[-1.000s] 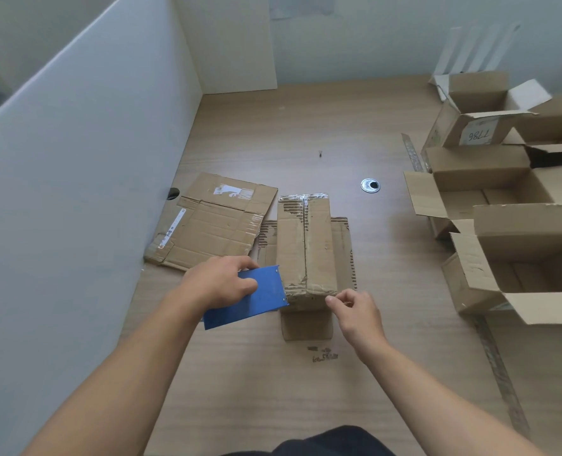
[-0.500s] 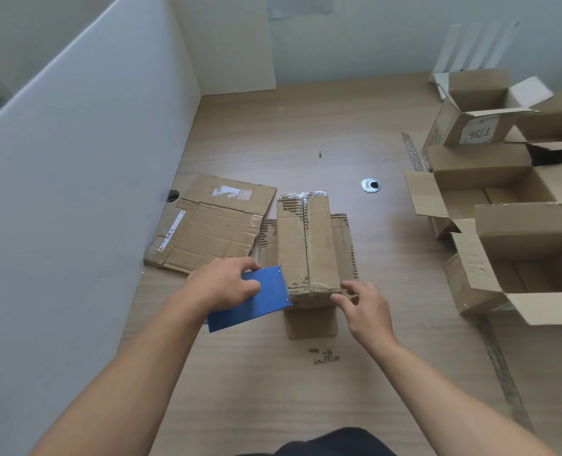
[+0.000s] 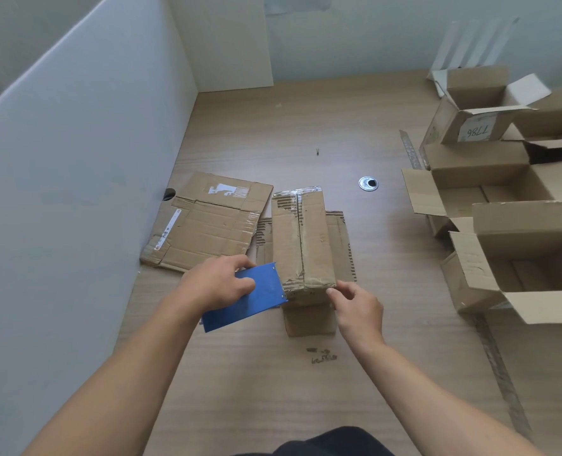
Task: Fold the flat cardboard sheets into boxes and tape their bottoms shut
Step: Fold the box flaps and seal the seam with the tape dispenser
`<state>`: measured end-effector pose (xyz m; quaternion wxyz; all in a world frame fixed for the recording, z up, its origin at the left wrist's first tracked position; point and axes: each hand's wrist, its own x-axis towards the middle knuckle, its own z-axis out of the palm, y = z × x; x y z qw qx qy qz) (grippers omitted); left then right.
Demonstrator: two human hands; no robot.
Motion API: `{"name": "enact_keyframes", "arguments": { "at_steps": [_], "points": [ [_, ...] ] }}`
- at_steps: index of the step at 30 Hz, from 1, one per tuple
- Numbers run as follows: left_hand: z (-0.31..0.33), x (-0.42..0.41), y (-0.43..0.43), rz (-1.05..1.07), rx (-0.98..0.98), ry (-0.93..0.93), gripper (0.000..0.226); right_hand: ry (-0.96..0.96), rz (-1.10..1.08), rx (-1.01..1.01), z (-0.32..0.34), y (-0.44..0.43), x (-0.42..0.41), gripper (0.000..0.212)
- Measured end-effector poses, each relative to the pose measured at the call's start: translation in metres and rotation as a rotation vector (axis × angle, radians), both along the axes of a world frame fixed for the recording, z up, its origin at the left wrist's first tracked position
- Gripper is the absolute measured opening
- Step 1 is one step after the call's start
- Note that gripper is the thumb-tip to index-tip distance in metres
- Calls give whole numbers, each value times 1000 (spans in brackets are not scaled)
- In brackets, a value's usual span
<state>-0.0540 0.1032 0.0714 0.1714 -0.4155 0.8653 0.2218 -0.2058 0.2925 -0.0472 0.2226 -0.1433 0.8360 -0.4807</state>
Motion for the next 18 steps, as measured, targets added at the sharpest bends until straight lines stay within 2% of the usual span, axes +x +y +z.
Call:
{"name": "enact_keyframes", "arguments": {
  "at_steps": [3,5,7,10,12,15,18],
  "points": [
    [-2,7,0,5,45,22,41,501,256,140,-4,11,-9,11],
    [-4,10,2,12,74,45,40,710,367,267,-5,15,-20,18],
    [-6,9,4,8,63,57,40,894,373,314,0,15,-29,16],
    [-5,3,5,-12,75,52,40,977,418,187,8,4,-23,41],
    [-3,0,2,-23,108,41,45,1028,535,42,9,-11,-14,41],
    [-1,-1,-5,4,137,46,59,1024,677,1,-14,-24,-11,41],
    [-7,2,-9,28,203,67,50,1011,670,-15,-38,-21,-12,39]
  ]
}}
